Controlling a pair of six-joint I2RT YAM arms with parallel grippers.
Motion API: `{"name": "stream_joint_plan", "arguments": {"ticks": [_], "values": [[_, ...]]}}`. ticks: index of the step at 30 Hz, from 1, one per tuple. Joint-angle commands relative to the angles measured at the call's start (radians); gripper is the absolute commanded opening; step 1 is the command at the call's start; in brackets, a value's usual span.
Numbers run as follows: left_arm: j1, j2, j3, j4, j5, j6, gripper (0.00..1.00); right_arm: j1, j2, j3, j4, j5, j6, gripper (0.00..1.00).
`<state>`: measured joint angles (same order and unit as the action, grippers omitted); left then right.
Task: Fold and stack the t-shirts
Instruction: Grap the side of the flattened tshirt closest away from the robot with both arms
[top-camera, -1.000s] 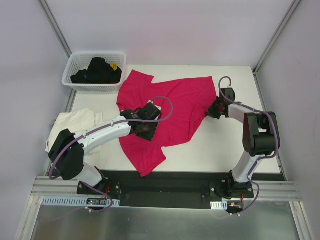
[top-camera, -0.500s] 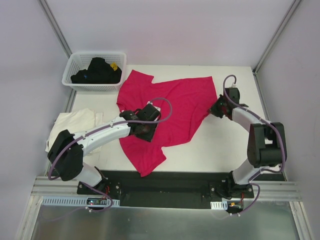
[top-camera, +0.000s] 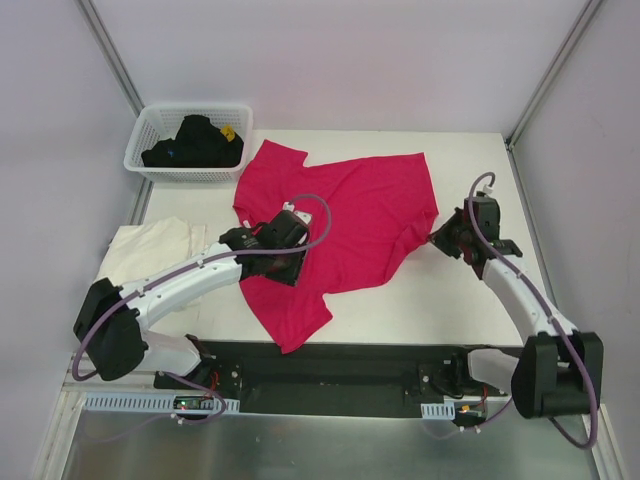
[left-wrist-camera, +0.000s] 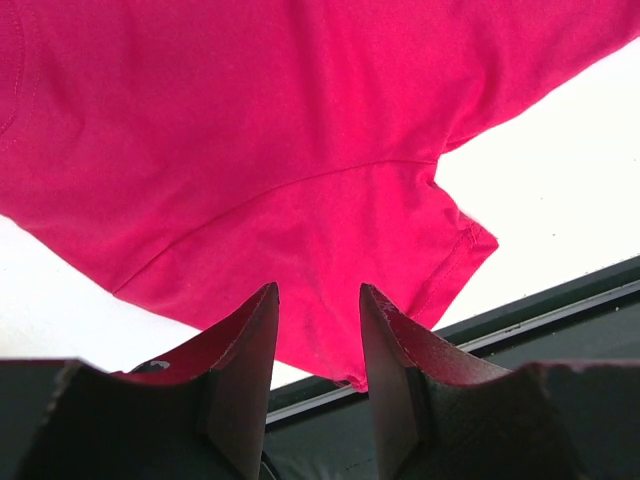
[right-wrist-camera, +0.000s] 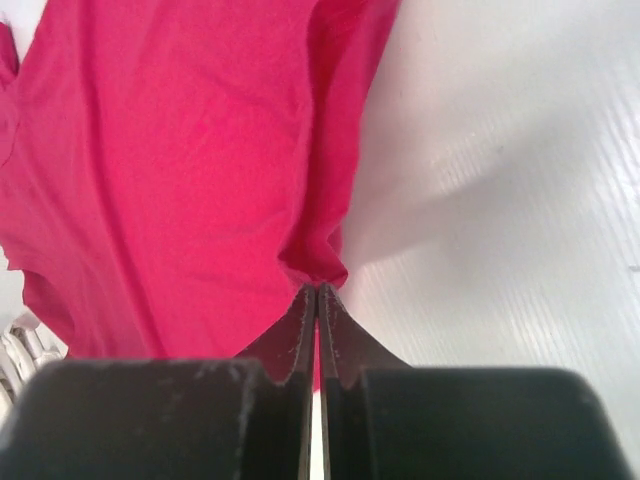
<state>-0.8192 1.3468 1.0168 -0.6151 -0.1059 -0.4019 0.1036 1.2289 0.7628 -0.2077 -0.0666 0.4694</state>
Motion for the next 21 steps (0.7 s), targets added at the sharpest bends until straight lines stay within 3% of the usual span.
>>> {"name": "stream_joint_plan", "arguments": {"ticks": [1, 7, 13, 21], "values": [[-0.012, -0.055, -0.021, -0.002, 0.008, -0.006, 0.37, 0.007, -0.186, -0.019, -0.127, 0.092, -0.018, 0.01], [-0.014, -0.103, -0.040, -0.002, 0.006, -0.006, 0.37, 0.007, -0.342, -0.034, -0.229, 0.163, -0.040, 0.01], [-0.017, -0.192, -0.083, -0.003, 0.034, -0.037, 0.37, 0.005, -0.373, -0.052, -0.251, 0.148, -0.038, 0.01], [-0.018, -0.330, -0.078, -0.052, 0.248, -0.011, 0.39, 0.005, -0.355, -0.059, -0.222, 0.136, -0.043, 0.01]]}}
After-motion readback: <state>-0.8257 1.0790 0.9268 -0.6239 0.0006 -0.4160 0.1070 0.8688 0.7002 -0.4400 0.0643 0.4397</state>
